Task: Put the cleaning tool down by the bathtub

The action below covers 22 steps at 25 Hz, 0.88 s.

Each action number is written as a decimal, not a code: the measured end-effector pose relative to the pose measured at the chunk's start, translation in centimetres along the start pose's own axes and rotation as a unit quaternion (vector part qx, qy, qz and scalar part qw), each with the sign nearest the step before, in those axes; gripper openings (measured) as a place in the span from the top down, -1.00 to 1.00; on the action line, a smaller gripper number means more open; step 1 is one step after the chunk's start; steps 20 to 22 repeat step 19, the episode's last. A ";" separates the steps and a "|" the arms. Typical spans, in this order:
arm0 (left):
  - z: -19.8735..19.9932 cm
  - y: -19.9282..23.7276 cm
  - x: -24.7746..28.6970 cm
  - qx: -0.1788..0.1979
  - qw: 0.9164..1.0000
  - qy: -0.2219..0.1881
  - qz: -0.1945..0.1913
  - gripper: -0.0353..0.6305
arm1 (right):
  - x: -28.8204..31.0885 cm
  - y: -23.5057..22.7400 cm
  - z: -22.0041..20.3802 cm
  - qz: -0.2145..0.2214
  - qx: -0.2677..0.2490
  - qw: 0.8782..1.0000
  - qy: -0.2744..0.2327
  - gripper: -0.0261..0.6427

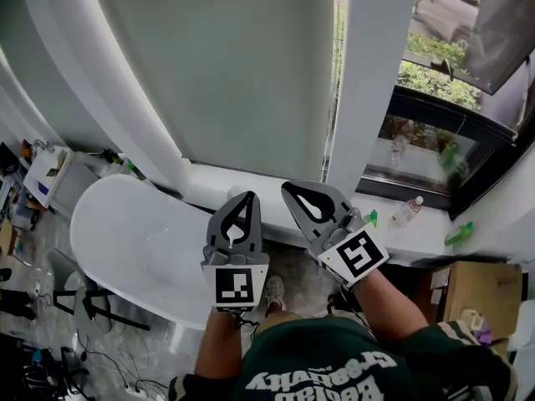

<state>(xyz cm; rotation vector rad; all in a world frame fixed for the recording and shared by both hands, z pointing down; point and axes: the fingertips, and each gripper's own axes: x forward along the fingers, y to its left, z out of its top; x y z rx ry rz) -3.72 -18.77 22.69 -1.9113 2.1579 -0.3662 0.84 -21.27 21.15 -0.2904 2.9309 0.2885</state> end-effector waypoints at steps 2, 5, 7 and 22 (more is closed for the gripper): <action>0.4 -0.3 -0.2 0.003 1.000 -0.004 -0.002 0.87 | -0.4 -0.1 0.4 -0.002 -0.005 1.000 -0.002 0.87; 0.8 -0.7 -0.5 0.007 1.000 -0.004 -0.002 0.87 | -0.9 -0.2 0.6 -0.008 0.000 1.000 -0.003 0.87; 0.8 -1.0 -0.7 0.004 1.000 -0.006 -0.006 0.87 | -1.2 -0.2 0.6 -0.011 0.005 1.000 -0.003 0.87; 0.8 -3.3 -3.5 0.000 1.000 -0.010 -0.018 0.87 | -3.7 2.4 0.6 -0.003 0.012 1.000 -0.004 0.87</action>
